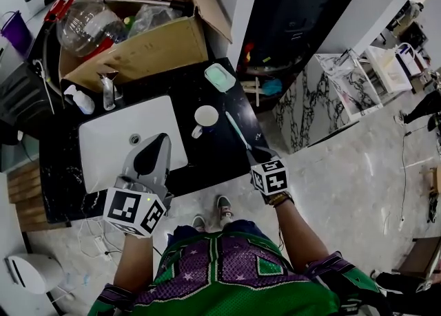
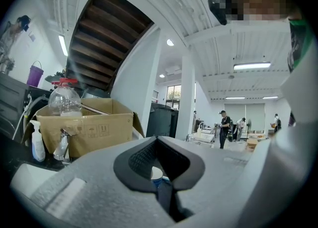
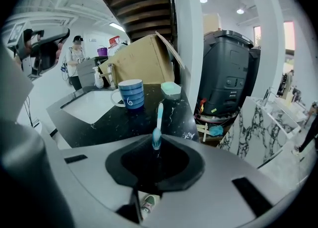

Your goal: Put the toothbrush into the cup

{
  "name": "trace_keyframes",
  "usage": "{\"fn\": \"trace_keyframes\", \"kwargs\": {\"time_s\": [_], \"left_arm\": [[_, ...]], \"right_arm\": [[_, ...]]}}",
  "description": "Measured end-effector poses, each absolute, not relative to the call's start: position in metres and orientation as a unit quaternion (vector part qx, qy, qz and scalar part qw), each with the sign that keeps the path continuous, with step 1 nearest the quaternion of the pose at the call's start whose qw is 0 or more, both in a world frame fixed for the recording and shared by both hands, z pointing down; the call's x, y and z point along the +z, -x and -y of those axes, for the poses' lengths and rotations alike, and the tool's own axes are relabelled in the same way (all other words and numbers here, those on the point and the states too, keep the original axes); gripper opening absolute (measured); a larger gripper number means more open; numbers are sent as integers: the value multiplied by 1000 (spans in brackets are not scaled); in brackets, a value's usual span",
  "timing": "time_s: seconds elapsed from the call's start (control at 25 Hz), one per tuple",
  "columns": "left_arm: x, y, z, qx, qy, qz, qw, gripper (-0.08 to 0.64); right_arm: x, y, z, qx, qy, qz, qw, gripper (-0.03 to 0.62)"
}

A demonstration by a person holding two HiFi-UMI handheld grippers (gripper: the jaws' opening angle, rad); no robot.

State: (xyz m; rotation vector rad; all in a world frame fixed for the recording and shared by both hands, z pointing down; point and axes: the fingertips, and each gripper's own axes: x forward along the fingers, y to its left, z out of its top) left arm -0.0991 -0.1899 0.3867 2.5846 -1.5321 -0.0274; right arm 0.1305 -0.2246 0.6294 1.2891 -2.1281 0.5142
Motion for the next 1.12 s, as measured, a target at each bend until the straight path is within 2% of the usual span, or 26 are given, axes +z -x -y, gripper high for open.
{"fn": "trace_keyframes", "kwargs": {"time_s": [1.12], "left_arm": [[360,100,188,-21,-858,511,44,15]], "right_arm": [[510,-124,233,82,-490,840,219,49]]}}
